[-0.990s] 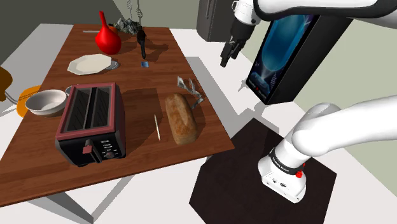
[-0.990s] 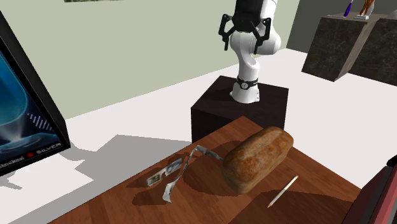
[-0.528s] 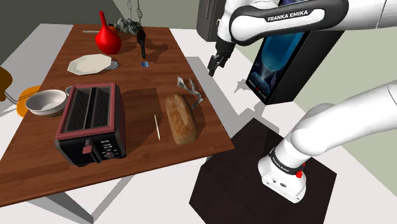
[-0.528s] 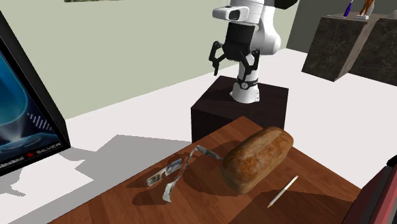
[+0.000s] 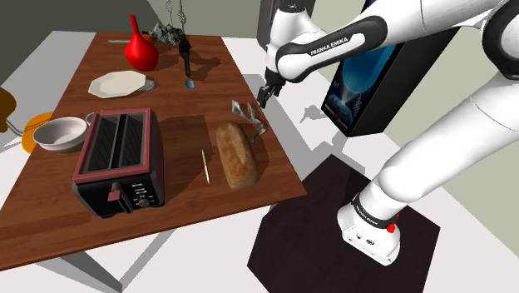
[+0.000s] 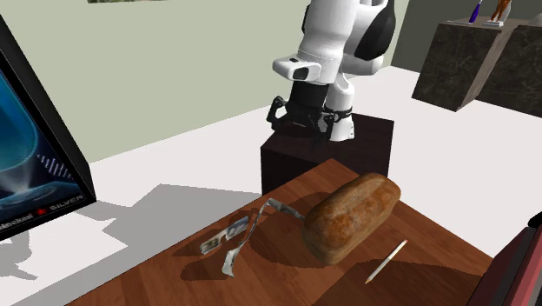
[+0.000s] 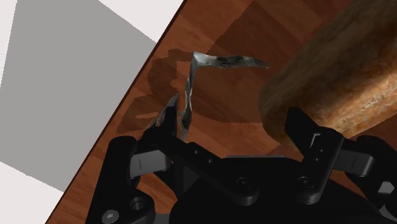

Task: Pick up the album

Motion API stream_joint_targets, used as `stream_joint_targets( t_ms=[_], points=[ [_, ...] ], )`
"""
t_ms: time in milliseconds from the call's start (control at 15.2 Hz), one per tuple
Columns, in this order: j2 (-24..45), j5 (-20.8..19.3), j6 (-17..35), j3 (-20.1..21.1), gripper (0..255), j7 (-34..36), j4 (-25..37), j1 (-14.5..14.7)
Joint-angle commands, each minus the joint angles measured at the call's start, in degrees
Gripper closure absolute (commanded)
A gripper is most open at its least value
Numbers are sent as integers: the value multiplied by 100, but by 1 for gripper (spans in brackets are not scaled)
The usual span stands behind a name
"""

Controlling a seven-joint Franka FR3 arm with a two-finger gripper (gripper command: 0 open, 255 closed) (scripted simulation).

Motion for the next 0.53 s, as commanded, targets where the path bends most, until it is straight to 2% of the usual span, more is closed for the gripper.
stream_joint_targets(
  t_ms=[0,462],
  points=[
    [459,-311,348,28,0,225,93,-74],
    [2023,-1470,971,-139,0,1036,914,-109]
  ],
)
